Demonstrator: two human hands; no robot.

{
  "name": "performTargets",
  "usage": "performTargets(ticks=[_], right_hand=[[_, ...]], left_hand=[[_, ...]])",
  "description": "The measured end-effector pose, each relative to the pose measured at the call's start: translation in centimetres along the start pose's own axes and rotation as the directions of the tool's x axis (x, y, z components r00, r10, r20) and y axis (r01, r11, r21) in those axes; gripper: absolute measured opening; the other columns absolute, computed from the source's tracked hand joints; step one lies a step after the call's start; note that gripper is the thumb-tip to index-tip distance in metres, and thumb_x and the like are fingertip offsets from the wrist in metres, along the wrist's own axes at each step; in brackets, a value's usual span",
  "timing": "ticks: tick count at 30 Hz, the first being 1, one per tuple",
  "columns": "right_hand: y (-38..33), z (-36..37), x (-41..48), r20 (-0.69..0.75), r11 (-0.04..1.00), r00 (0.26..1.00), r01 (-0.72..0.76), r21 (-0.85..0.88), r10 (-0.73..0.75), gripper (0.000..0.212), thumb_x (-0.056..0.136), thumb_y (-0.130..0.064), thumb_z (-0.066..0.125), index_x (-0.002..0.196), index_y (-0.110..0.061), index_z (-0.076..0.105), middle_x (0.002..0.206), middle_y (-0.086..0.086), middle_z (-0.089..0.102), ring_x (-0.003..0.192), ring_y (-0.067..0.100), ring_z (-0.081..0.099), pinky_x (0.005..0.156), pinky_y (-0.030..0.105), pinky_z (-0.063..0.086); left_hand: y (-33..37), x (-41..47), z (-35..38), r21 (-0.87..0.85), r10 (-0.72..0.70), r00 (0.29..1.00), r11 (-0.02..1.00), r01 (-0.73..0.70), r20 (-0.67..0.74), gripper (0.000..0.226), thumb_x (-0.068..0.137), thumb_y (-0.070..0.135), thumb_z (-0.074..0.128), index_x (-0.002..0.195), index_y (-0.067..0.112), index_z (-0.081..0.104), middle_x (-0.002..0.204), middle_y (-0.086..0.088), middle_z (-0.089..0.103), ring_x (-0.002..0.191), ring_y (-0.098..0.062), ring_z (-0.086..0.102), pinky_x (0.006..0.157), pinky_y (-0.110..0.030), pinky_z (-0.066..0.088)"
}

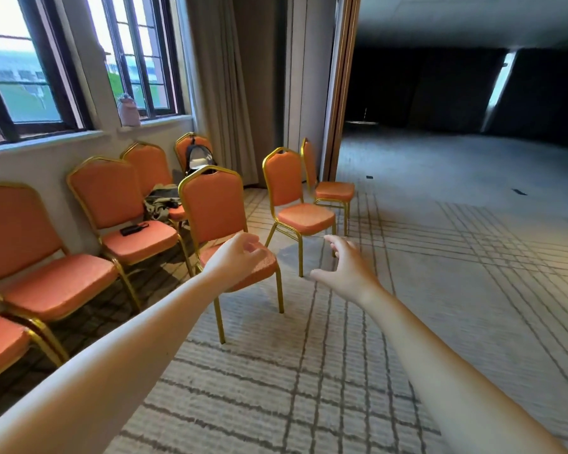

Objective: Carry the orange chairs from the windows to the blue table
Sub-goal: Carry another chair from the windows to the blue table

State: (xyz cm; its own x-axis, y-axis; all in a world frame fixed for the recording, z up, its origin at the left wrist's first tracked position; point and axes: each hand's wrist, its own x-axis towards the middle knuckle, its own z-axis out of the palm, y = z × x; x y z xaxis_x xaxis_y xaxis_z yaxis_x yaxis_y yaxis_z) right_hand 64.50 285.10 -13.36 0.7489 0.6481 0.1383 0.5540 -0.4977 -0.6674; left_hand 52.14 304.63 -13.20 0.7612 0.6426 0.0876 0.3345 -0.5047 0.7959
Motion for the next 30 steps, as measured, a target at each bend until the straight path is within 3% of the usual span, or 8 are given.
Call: performTargets(ticks=[3, 6, 9, 12, 17, 21, 24, 30], right_hand=[[1.7, 0.2, 6.9, 0.002, 1.000, 1.000, -0.002, -0.012, 0.002, 0.087, 0.073, -0.043, 0.076, 0.147, -0.029, 0.033, 0.151, 0.001, 0.034, 0.135, 0.019, 0.040, 0.102, 0.040, 0.043], [3.3, 1.0, 13.8, 0.056, 1.000, 0.998, -0.002, -0.017, 0.003, 0.086, 0.073, -0.042, 0.075, 0.147, -0.029, 0.034, 0.150, 0.003, 0.035, 0.134, 0.020, 0.040, 0.102, 0.041, 0.042], [4.8, 2.5, 21.1, 0.082, 1.000, 0.997, 0.001, -0.016, 0.000, 0.085, 0.074, -0.042, 0.075, 0.148, -0.028, 0.034, 0.151, 0.003, 0.035, 0.136, 0.020, 0.039, 0.105, 0.042, 0.041], [6.4, 4.7, 28.1, 0.120, 1.000, 0.993, 0.010, -0.019, -0.008, 0.085, 0.076, -0.042, 0.076, 0.148, -0.028, 0.033, 0.151, 0.004, 0.035, 0.135, 0.020, 0.040, 0.103, 0.040, 0.040], [8.6, 9.9, 40.5, 0.210, 1.000, 0.978, 0.017, -0.020, -0.012, 0.083, 0.078, -0.037, 0.075, 0.148, -0.026, 0.032, 0.151, 0.005, 0.033, 0.135, 0.021, 0.039, 0.104, 0.040, 0.040], [9.7, 13.3, 49.7, 0.295, 0.999, 0.955, -0.010, -0.031, 0.019, 0.080, 0.078, -0.035, 0.075, 0.146, -0.030, 0.034, 0.151, 0.004, 0.032, 0.133, 0.020, 0.041, 0.100, 0.036, 0.038], [10.6, 14.6, 55.5, 0.319, 0.999, 0.947, -0.029, -0.043, 0.041, 0.082, 0.077, -0.037, 0.075, 0.147, -0.029, 0.033, 0.152, 0.004, 0.030, 0.134, 0.021, 0.040, 0.099, 0.038, 0.040], [13.1, 17.4, 67.8, 0.399, 0.997, 0.916, -0.018, -0.072, 0.046, 0.078, 0.081, -0.036, 0.071, 0.148, -0.029, 0.032, 0.150, 0.003, 0.033, 0.133, 0.023, 0.041, 0.099, 0.039, 0.040]], left_hand=[[-0.3, 5.8, 1.2, -0.012, -0.008, 1.000, 1.000, 0.008, -0.008, 0.041, 0.087, 0.043, 0.064, 0.123, 0.028, 0.054, 0.100, 0.013, 0.057, 0.088, -0.005, 0.060, 0.066, -0.023, 0.048], [-1.5, 12.0, 2.4, -0.009, -0.044, 0.999, 0.999, 0.044, -0.002, 0.014, 0.085, 0.044, 0.064, 0.095, 0.042, 0.054, 0.099, 0.014, 0.059, 0.087, -0.006, 0.060, 0.067, -0.026, 0.048], [-2.9, 18.5, 3.6, -0.021, -0.033, 0.999, 0.999, 0.033, -0.022, 0.017, 0.085, 0.040, 0.064, 0.078, 0.046, 0.050, 0.090, 0.019, 0.058, 0.083, -0.001, 0.058, 0.065, -0.025, 0.046], [-5.0, 25.3, 5.2, 0.001, -0.073, 0.997, 0.997, 0.073, -0.023, 0.006, 0.085, 0.038, 0.062, 0.085, 0.037, 0.056, 0.090, 0.018, 0.059, 0.077, 0.000, 0.059, 0.058, -0.025, 0.043], [-9.3, 37.4, 7.1, -0.028, -0.127, 0.991, 0.992, 0.126, -0.043, 0.043, 0.087, 0.039, 0.060, 0.126, 0.022, 0.054, 0.103, 0.010, 0.063, 0.081, 0.001, 0.060, 0.063, -0.024, 0.048], [-12.3, 46.3, 7.4, -0.026, -0.205, 0.978, 0.979, 0.204, -0.039, 0.010, 0.085, 0.039, 0.062, 0.093, 0.037, 0.057, 0.083, 0.016, 0.064, 0.075, -0.004, 0.066, 0.072, -0.035, 0.058], [-14.0, 51.8, 7.7, -0.008, -0.246, 0.969, 0.969, 0.246, -0.031, 0.016, 0.083, 0.039, 0.062, 0.070, 0.043, 0.054, 0.074, 0.016, 0.062, 0.072, -0.014, 0.067, 0.074, -0.044, 0.058], [-17.1, 61.8, 9.7, 0.059, -0.351, 0.935, 0.933, 0.354, -0.057, 0.015, 0.085, 0.040, 0.059, 0.096, 0.032, 0.058, 0.096, 0.006, 0.066, 0.082, -0.017, 0.068, 0.074, -0.040, 0.058]])
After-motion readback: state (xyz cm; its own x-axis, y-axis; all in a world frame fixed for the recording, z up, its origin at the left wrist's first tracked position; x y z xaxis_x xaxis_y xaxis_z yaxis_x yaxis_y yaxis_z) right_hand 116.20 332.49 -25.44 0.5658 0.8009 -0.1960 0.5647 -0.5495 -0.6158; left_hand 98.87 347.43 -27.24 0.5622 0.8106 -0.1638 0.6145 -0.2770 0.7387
